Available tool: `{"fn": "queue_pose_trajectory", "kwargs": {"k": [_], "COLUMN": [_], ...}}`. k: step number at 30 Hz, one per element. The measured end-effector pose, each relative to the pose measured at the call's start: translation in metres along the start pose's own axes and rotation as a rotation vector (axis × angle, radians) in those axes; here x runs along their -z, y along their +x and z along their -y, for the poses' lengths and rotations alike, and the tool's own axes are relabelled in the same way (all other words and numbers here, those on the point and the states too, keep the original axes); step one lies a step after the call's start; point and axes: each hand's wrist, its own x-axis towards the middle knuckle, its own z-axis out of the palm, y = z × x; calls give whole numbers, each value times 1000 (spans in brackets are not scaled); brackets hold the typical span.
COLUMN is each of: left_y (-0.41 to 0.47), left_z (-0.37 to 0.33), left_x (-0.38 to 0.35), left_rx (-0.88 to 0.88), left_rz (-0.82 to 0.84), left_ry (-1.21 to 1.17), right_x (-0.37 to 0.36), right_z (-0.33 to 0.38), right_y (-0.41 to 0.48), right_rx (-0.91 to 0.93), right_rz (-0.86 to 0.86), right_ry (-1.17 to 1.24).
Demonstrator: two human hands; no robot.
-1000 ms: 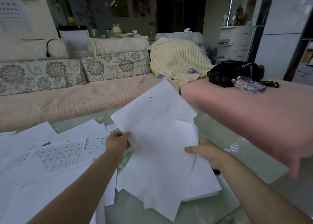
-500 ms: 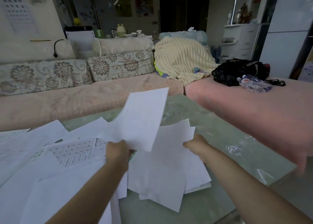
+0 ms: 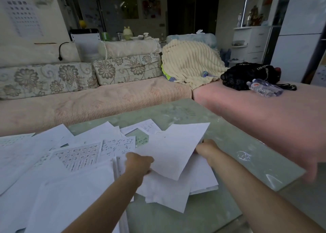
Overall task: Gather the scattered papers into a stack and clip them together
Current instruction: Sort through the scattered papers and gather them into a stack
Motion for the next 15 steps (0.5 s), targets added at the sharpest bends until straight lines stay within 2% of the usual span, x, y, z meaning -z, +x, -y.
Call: {"fn": "queue_pose_trajectory", "kwargs": {"k": [2,3,5,7,9,12,15], "left_y": [7,10,15,17,15,2,0], "left_z": [-3,-4,-5,-1,7,9,4], "left_x": [5,6,0,-8,-18,-28,-30], "left_rx": [-318,-504,-726,-638,-556,-697,-682], "left_rz": [-185,-191,-12,271,427,408,319], "left_ry": [453,623,871,1022,1053,1031,855], "right_x": [3,4,5,4,4,5,6], "right_z": [4,4,4,4,4,-2,-5], "right_y": [-8,-8,-4,2,5,8,8], "right_rx": [0,-2,-19,-47,-59,25,79], "right_rz": [21,40,37,46,83,98,75], "right_ry": [1,6,44,135,200,52,-75]}}
